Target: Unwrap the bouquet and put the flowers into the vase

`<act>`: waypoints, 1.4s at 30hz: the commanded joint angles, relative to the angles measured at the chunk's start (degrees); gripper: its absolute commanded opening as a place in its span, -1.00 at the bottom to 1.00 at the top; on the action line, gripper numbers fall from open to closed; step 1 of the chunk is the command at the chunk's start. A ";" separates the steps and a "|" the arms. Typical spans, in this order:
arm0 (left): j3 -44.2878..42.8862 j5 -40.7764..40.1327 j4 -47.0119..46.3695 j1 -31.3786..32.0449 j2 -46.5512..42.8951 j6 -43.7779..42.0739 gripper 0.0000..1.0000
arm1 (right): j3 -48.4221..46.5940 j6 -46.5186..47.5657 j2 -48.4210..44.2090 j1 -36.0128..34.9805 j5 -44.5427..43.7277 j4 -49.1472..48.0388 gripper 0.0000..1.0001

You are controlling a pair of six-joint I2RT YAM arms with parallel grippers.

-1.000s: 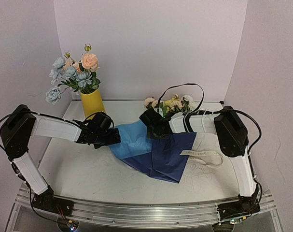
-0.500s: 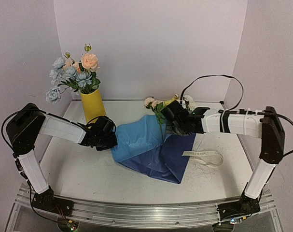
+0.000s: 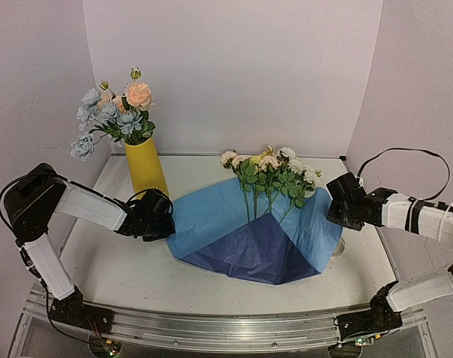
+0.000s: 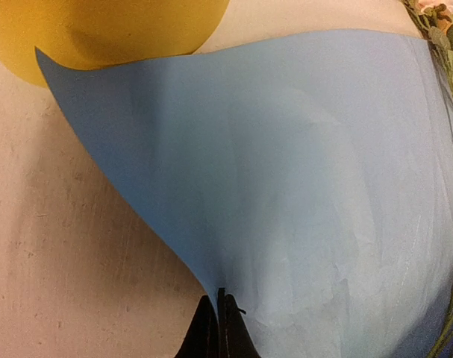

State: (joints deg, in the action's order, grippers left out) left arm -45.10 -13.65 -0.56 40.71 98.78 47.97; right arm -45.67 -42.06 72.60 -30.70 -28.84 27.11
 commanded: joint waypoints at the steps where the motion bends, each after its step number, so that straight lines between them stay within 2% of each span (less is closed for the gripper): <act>1: 2.51 -2.58 -1.68 0.21 -3.88 2.09 -1.00 | 0.53 -4.12 -0.93 2.00 -1.56 3.17 -0.62; 3: 3.95 -3.14 -1.86 0.18 -5.15 2.71 -1.00 | -0.12 -8.56 0.74 3.15 -3.20 6.02 -0.54; 4: 4.67 -3.49 -1.88 0.18 -5.97 3.12 -1.00 | -0.57 -10.98 1.89 3.59 -3.78 8.50 0.13; 5: 5.34 -3.68 -1.98 0.16 -6.60 3.35 -1.00 | -1.09 -13.38 2.41 3.64 -4.12 10.68 0.72; 6: 6.14 -3.86 -1.99 0.16 -7.10 3.44 -1.00 | -1.52 -16.14 3.03 3.74 -4.63 12.40 0.93; 10: 7.55 -3.98 -1.99 0.17 -8.24 2.95 -0.92 | -0.94 -20.38 -0.21 3.93 -4.73 15.07 0.97; 11: 7.26 -3.17 -1.99 0.16 -8.30 1.13 -0.62 | -0.97 -20.17 -3.01 3.89 -4.68 14.93 0.97; 12: 7.15 -2.54 -1.87 0.16 -8.60 -0.08 -0.43 | -1.43 -19.39 -4.55 3.91 -4.69 14.94 0.97; 13: 7.14 -2.48 -1.72 0.16 -9.09 -0.51 -0.34 | -1.92 -18.70 -5.47 3.90 -4.72 15.06 0.97; 14: 7.58 -2.28 -1.52 0.21 -10.90 -1.33 -0.15 | -3.41 -15.37 -7.47 3.94 -3.80 14.63 0.97; 15: 7.62 -2.15 -1.39 0.24 -11.71 -2.01 -0.11 | -3.66 -12.66 -8.06 3.90 -2.68 13.40 0.97; 17: 7.06 -1.17 0.09 0.44 -15.21 -4.66 0.21 | -5.20 -0.48 -9.04 3.91 4.90 7.66 0.97; 18: 6.76 -0.47 0.18 0.48 -15.60 -5.22 0.25 | -5.28 2.62 -9.01 3.92 8.07 5.68 0.97; 20: 3.95 2.22 4.78 1.50 -18.56 -8.74 0.31 | -5.50 9.04 -8.33 3.88 21.17 -0.17 0.89; 21: 3.13 2.93 5.77 1.79 -19.03 -9.42 0.32 | -4.98 10.19 -8.32 3.89 24.11 -2.45 0.83; 22: 1.31 4.71 7.28 2.34 -19.60 -10.51 0.32 | -3.71 12.36 -8.23 3.90 29.79 -7.13 0.74; 25: -2.43 9.63 9.55 2.70 -19.97 -11.49 0.30 | -2.05 14.18 -5.33 3.87 38.13 -14.93 0.40; 27: -4.25 12.71 9.63 2.71 -20.03 -12.15 0.29 | -2.08 14.68 -1.15 3.87 42.20 -18.39 -0.09; 30: -5.95 13.41 9.62 2.67 -19.88 -12.55 0.28 | -2.35 15.22 4.88 3.89 48.38 -23.24 -0.94; 31: -6.51 13.47 9.63 2.65 -19.82 -12.66 0.28 | -2.40 15.21 6.97 3.76 50.73 -24.43 -1.00; 38: -9.39 17.07 9.61 2.45 -18.07 -13.12 0.28 | -1.73 15.15 15.50 -0.82 57.90 -31.46 -1.00; 42: -10.63 18.05 9.64 2.37 -16.05 -13.68 0.28 | 0.43 14.99 14.19 -5.36 66.82 -36.34 -1.00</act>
State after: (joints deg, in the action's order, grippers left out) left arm -52.49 2.09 8.99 43.40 80.88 35.77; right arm -46.76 -28.05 88.47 -31.94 27.07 -0.51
